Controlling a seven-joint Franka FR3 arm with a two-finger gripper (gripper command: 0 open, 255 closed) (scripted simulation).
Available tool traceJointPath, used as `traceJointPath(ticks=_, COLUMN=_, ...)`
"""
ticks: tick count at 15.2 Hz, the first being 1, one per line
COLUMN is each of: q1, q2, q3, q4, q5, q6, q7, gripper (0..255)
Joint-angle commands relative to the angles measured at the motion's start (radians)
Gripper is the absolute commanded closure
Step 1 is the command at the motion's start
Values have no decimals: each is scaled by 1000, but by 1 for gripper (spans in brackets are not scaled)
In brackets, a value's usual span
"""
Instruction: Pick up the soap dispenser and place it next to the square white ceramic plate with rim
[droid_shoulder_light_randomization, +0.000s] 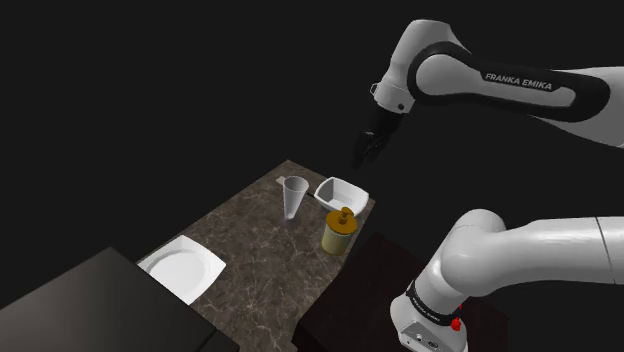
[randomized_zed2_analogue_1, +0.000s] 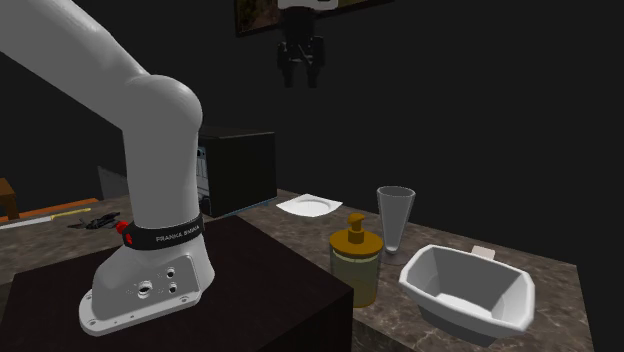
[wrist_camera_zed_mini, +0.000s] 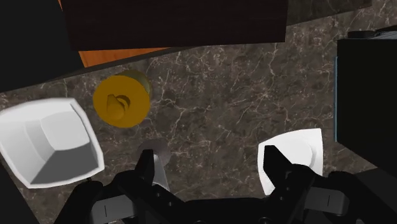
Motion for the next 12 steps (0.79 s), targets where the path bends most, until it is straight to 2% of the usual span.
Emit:
traceJointPath(ticks=1, q1=-11, q2=13, q3=-17, q4=-52, q5=-17, q6=69, q7=-23, gripper=0)
traceJointPath(ticks=7, q1=-47, q2=76, q3=-72, q4=-196, q5=-66, q6=282, q7=-87, gripper=0)
traceJointPath(ticks=12, q1=-81, q2=188, q3=-124, q4=-279, q5=-107, q6=484, q7=-142, gripper=0)
